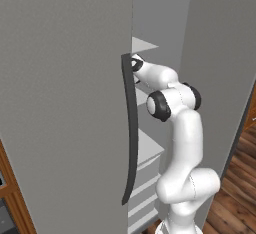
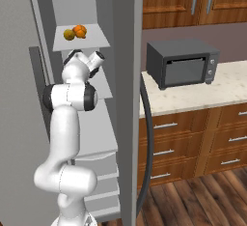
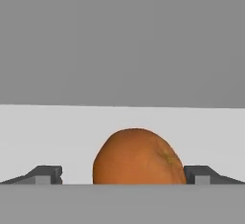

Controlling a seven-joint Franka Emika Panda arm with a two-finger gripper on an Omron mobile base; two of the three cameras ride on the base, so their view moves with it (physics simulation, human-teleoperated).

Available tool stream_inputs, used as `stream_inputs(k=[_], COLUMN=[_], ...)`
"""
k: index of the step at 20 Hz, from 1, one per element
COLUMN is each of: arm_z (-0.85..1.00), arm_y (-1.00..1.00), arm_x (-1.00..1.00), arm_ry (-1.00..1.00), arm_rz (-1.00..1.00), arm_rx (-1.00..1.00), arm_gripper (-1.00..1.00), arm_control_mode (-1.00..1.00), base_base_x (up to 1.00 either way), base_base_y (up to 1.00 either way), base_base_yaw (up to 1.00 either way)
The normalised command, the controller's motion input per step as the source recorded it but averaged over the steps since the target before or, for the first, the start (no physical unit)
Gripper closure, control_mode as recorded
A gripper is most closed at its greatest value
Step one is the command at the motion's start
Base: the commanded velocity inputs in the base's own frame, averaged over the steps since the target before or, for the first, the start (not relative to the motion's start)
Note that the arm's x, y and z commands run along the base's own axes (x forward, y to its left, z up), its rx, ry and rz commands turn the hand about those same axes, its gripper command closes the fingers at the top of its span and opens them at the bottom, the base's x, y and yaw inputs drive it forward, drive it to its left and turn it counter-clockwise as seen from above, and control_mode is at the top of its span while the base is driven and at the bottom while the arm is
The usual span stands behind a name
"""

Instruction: Take the orange and tangerine from the second highest rack and move them to the highest rack where the lemon and carrot are located, to maximize freezer space. Close the freezer door after rearranging.

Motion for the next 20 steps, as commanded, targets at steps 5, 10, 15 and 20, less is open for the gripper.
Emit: stream_inputs(k=[5,10,15,20], arm_z=[-0.33,-0.28,-0.1,-0.11], arm_y=[0.26,0.09,-0.25,-0.33], arm_x=[0.05,0.0,-0.19,-0.49], arm_ry=[0.05,0.0,0.0,-0.01], arm_rz=[0.0,0.0,-0.01,-0.12], arm_rx=[0.0,0.0,0.0,0.02], arm_gripper=[1.0,1.0,1.0,1.0], arm_control_mode=[-1.0,-1.0,-1.0,-1.0], base_base_x=[0.0,0.0,0.0,0.0], base_base_y=[0.0,0.0,0.0,0.0], base_base_yaw=[0.0,0.0,0.0,0.0])
